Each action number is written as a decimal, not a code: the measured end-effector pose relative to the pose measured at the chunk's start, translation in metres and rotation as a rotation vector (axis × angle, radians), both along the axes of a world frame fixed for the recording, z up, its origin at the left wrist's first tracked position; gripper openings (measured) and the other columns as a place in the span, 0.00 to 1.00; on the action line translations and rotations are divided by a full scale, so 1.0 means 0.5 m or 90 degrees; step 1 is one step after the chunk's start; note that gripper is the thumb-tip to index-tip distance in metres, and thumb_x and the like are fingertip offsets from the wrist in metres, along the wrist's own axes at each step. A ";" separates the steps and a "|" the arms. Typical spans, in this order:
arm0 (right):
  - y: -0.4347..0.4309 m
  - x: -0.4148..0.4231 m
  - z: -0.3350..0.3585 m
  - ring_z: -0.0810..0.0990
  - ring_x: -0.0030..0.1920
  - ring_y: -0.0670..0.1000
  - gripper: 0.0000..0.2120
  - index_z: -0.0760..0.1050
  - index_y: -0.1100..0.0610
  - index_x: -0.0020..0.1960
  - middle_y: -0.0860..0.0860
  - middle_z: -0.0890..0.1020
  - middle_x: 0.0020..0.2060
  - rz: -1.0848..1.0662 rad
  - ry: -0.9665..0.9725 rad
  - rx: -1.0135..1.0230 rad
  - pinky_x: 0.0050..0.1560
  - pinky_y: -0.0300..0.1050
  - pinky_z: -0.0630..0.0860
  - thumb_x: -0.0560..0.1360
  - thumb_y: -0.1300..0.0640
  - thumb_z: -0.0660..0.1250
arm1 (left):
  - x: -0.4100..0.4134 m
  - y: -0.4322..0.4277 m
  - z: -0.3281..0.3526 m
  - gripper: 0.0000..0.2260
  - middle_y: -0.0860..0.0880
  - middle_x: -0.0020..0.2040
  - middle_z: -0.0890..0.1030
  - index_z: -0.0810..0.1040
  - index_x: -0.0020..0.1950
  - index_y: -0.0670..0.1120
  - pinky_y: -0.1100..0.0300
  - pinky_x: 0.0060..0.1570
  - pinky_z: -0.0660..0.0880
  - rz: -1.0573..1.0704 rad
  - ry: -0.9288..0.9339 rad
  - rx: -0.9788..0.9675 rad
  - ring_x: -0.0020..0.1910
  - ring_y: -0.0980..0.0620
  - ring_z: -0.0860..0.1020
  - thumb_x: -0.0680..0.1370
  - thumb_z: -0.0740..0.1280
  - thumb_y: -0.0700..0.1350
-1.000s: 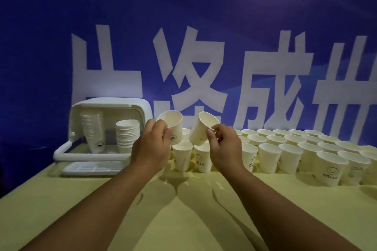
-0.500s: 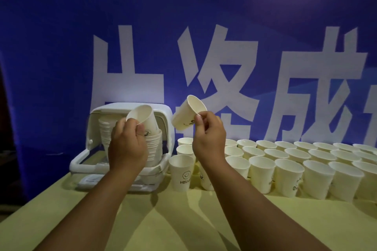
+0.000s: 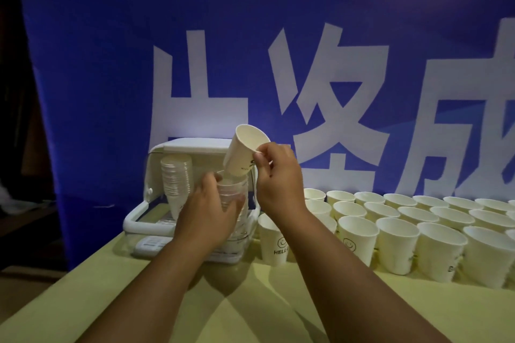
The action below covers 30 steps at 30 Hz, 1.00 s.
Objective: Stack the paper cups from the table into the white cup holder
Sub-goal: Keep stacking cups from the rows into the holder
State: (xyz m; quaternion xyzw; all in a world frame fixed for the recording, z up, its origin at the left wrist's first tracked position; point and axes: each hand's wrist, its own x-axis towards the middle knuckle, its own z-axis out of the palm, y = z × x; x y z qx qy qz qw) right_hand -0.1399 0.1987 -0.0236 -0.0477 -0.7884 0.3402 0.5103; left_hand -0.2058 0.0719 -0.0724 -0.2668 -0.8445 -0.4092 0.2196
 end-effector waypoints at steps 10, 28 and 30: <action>-0.002 0.008 0.000 0.73 0.50 0.50 0.12 0.76 0.53 0.59 0.50 0.75 0.51 -0.040 -0.274 0.294 0.50 0.47 0.75 0.84 0.49 0.57 | 0.002 0.001 -0.015 0.49 0.50 0.78 0.67 0.42 0.80 0.64 0.43 0.66 0.75 -0.051 -0.018 0.122 0.72 0.47 0.72 0.73 0.76 0.59; -0.036 -0.026 -0.056 0.77 0.54 0.47 0.25 0.64 0.47 0.74 0.49 0.78 0.65 0.176 -0.311 -0.036 0.52 0.43 0.75 0.79 0.54 0.67 | -0.031 -0.057 -0.013 0.26 0.56 0.61 0.79 0.65 0.69 0.63 0.46 0.57 0.80 -0.045 -0.094 -0.050 0.58 0.52 0.78 0.74 0.71 0.63; -0.044 -0.038 -0.058 0.77 0.53 0.47 0.26 0.62 0.46 0.75 0.48 0.78 0.64 0.167 -0.317 -0.030 0.50 0.41 0.75 0.79 0.53 0.67 | -0.034 -0.060 -0.010 0.27 0.56 0.61 0.79 0.65 0.71 0.61 0.47 0.58 0.79 -0.050 -0.107 -0.035 0.58 0.52 0.78 0.75 0.72 0.60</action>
